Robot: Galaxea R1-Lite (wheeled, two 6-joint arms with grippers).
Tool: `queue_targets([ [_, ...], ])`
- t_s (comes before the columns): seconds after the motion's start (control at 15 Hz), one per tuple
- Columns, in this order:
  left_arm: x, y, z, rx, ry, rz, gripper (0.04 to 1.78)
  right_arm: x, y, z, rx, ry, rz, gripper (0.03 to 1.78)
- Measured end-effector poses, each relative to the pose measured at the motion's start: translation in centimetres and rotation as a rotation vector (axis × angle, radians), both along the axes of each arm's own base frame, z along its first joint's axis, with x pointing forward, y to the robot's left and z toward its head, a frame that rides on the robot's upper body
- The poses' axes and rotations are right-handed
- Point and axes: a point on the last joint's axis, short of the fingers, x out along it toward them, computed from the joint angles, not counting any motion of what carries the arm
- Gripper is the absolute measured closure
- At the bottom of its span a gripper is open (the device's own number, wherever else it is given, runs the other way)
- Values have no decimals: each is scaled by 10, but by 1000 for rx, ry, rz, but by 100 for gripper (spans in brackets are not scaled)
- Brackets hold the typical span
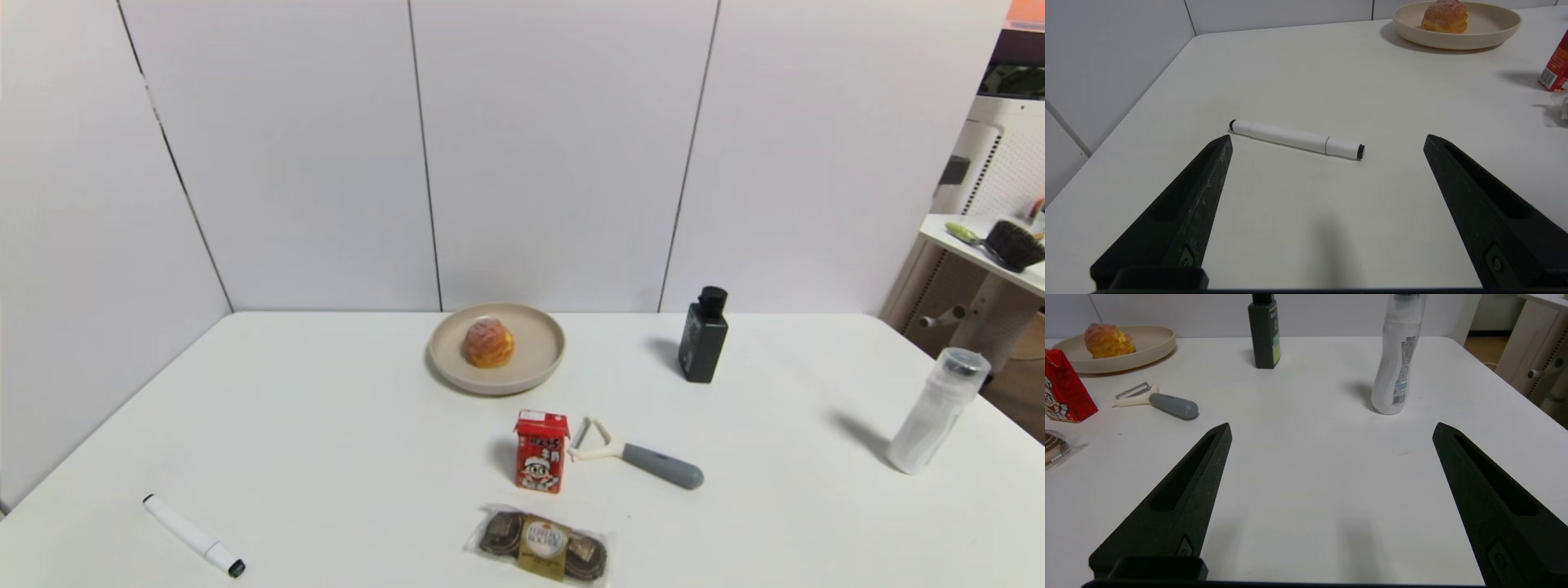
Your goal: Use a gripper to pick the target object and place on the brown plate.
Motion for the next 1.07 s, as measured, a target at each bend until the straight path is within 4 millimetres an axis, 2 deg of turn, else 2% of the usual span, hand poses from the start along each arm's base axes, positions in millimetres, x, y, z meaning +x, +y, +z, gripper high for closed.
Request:
queue_targets([
  [1.07, -1, 0, 0, -2, -14, 1, 13, 0, 0, 0, 3, 0, 0, 11],
])
